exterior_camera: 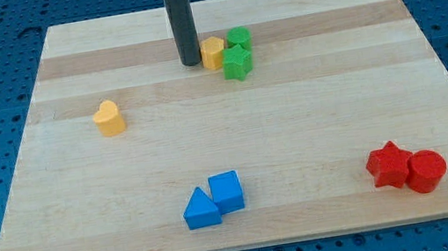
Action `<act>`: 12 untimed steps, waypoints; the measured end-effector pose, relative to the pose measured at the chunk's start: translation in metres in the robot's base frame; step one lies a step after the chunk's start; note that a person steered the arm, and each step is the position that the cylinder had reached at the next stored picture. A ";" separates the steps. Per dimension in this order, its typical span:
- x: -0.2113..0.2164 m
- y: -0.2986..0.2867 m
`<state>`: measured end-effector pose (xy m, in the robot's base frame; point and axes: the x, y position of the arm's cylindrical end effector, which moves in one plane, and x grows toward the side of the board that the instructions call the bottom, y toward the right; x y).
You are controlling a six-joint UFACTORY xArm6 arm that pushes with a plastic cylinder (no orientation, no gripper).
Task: Push yellow heart closer to the yellow hexagon
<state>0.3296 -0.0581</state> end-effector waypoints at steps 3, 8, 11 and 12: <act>0.051 -0.234; 0.089 -0.069; 0.076 -0.014; 0.094 -0.057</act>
<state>0.4235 -0.1150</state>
